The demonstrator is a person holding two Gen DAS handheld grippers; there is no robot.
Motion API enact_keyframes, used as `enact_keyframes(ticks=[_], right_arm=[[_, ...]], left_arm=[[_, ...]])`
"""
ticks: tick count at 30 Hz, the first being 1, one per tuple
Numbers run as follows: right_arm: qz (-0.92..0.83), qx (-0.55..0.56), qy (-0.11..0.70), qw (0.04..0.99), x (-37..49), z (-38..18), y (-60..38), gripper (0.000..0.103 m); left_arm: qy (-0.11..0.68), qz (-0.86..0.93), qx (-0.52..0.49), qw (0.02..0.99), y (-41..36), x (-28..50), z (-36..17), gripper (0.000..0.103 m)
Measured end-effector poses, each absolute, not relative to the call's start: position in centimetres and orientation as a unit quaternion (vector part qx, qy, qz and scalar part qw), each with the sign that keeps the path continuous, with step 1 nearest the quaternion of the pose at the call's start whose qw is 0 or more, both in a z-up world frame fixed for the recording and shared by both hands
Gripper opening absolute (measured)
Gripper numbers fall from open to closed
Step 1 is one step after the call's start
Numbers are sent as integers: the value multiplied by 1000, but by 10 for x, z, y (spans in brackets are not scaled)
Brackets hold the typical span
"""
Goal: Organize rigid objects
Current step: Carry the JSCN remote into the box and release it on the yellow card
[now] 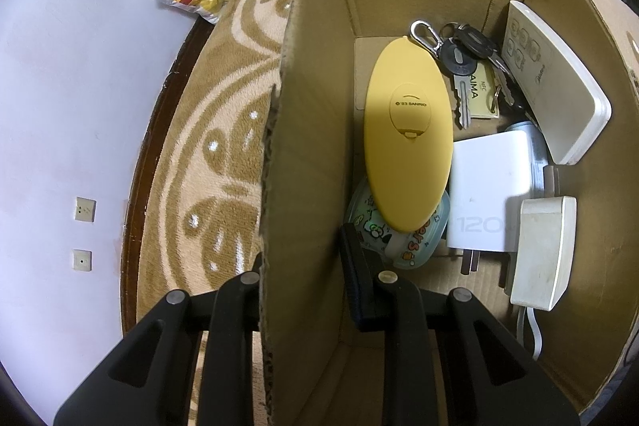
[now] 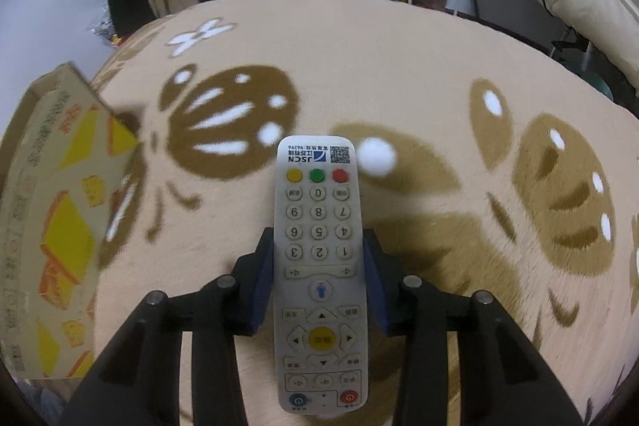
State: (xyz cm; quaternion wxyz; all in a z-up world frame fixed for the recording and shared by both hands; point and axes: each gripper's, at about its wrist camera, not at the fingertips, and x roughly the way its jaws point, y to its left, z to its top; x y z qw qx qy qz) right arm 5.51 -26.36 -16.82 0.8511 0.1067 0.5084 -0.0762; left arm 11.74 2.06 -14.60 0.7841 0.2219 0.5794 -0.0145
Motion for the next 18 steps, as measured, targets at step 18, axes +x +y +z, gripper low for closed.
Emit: enact_keyframes(ticks=[18], right_arm=[[23,106,405,908,45,-80,-169,43]], left_arm=[[578,-17,205,789,27,116,-140,23]])
